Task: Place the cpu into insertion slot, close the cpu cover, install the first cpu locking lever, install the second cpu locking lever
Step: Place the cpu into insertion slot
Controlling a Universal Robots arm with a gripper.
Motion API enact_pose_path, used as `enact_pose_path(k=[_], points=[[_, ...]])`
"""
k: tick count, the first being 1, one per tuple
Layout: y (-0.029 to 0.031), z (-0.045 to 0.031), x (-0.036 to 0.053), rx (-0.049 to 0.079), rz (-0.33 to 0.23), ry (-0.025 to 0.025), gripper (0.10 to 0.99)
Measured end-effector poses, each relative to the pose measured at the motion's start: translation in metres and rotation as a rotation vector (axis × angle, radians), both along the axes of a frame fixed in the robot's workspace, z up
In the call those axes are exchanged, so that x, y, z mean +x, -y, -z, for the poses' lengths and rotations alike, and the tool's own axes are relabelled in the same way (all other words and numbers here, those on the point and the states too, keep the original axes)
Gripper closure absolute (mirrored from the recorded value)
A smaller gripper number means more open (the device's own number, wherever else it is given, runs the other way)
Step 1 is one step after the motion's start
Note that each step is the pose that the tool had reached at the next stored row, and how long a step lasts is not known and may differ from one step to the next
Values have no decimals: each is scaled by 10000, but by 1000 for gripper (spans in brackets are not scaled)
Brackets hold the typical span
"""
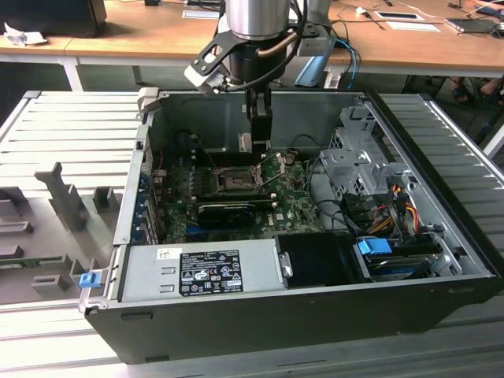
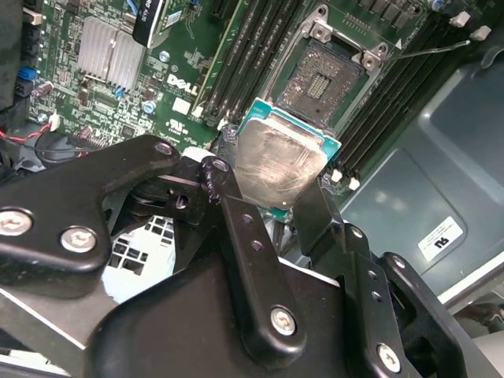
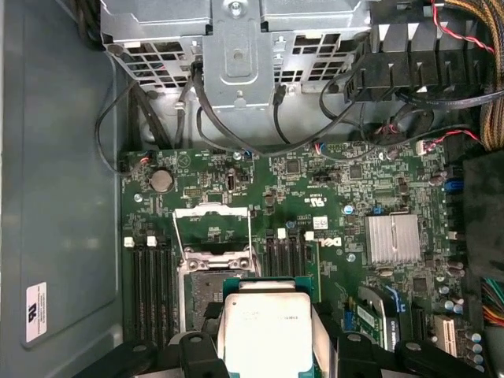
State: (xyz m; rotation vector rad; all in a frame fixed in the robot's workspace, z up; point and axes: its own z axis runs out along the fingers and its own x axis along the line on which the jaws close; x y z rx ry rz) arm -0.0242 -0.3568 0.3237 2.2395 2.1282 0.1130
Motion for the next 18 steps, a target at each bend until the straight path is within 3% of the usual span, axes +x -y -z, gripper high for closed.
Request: enact_pose_path(k=[10, 18], points=[[0, 93, 0, 0, 0, 0, 557], [0, 235, 0, -4, 1, -14, 557]])
